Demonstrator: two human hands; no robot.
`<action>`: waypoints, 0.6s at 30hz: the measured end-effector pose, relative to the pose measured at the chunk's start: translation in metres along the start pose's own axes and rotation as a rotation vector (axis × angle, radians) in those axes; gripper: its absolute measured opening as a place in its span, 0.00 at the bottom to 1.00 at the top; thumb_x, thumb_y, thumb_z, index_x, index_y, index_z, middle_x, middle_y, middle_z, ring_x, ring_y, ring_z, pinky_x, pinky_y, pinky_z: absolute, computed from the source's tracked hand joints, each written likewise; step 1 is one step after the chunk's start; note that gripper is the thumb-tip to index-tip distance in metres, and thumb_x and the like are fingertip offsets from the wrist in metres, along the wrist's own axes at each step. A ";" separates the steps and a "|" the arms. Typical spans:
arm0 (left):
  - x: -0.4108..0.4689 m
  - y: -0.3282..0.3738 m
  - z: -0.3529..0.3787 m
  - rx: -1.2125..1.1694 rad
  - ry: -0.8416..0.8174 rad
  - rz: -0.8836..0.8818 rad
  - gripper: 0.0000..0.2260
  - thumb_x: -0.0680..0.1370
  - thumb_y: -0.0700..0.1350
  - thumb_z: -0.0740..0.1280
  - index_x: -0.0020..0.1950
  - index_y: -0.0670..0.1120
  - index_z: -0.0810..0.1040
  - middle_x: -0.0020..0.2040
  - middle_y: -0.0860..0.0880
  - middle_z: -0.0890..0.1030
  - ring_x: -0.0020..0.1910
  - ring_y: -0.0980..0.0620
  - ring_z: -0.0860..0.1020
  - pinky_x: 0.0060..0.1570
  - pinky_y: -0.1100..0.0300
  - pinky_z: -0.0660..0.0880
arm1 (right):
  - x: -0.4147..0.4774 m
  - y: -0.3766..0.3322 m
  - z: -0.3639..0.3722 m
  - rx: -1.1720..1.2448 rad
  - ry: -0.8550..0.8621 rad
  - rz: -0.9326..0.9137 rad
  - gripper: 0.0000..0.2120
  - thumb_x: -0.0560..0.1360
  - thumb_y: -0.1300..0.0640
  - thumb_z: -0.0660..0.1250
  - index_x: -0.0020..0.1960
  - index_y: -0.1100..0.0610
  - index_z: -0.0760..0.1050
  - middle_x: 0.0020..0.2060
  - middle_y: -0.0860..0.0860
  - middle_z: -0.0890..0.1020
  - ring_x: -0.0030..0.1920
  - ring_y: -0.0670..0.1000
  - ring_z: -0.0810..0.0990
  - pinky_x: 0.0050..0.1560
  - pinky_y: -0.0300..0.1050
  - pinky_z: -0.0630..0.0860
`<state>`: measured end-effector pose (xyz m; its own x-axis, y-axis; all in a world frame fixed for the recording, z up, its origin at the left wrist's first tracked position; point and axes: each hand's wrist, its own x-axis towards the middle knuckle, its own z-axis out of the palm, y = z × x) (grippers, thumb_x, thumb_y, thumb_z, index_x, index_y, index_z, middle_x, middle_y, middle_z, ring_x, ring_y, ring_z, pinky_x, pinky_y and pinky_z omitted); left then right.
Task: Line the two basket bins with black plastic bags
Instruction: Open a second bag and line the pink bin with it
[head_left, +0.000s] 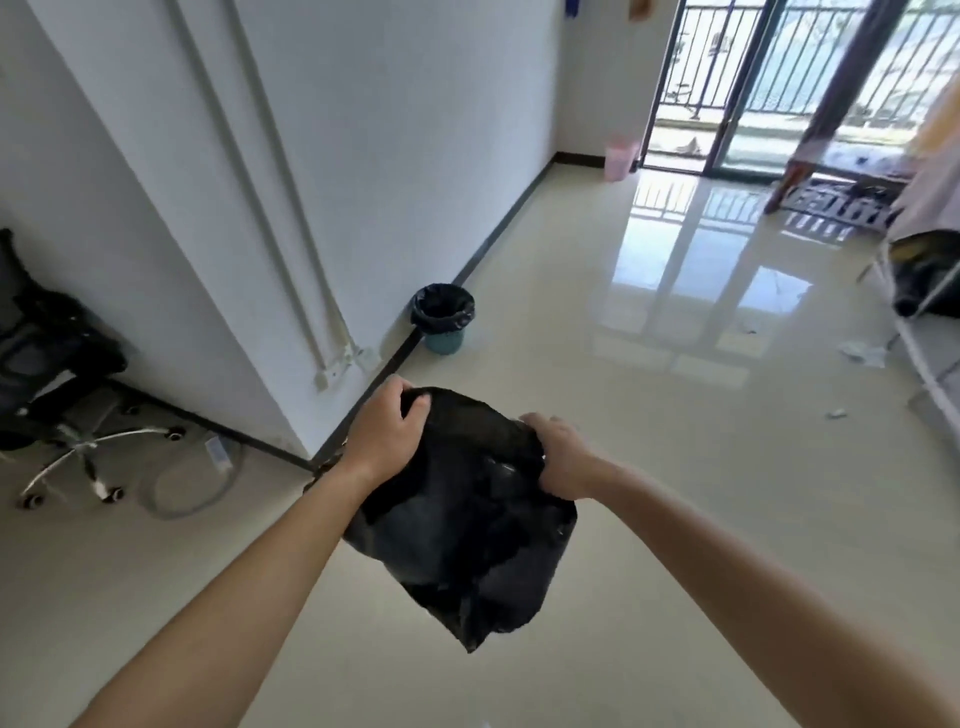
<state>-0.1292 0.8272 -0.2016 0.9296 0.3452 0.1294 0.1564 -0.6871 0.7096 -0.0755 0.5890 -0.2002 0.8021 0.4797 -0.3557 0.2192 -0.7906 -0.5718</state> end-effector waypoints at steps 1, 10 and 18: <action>0.033 0.015 0.012 0.011 -0.009 0.049 0.10 0.79 0.55 0.61 0.49 0.49 0.71 0.43 0.54 0.77 0.43 0.54 0.76 0.41 0.56 0.70 | 0.015 0.015 -0.020 -0.088 0.042 -0.015 0.32 0.69 0.66 0.66 0.72 0.52 0.64 0.60 0.56 0.71 0.61 0.58 0.72 0.58 0.44 0.70; 0.284 0.135 0.177 0.213 -0.148 0.488 0.15 0.78 0.59 0.64 0.45 0.48 0.67 0.41 0.51 0.73 0.40 0.50 0.73 0.39 0.57 0.67 | 0.166 0.179 -0.189 -0.188 0.394 0.358 0.19 0.73 0.63 0.59 0.64 0.55 0.71 0.59 0.55 0.77 0.59 0.59 0.76 0.52 0.49 0.74; 0.498 0.220 0.298 0.249 -0.285 0.443 0.16 0.71 0.49 0.72 0.49 0.47 0.66 0.45 0.51 0.72 0.43 0.49 0.72 0.38 0.57 0.68 | 0.356 0.261 -0.375 0.057 0.438 0.290 0.20 0.75 0.45 0.58 0.65 0.48 0.73 0.61 0.51 0.79 0.62 0.55 0.75 0.57 0.49 0.71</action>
<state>0.4678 0.6572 -0.1872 0.9719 -0.1718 0.1609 -0.2266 -0.8682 0.4415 0.4755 0.4107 -0.1985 0.9850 0.0301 -0.1698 -0.0673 -0.8396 -0.5391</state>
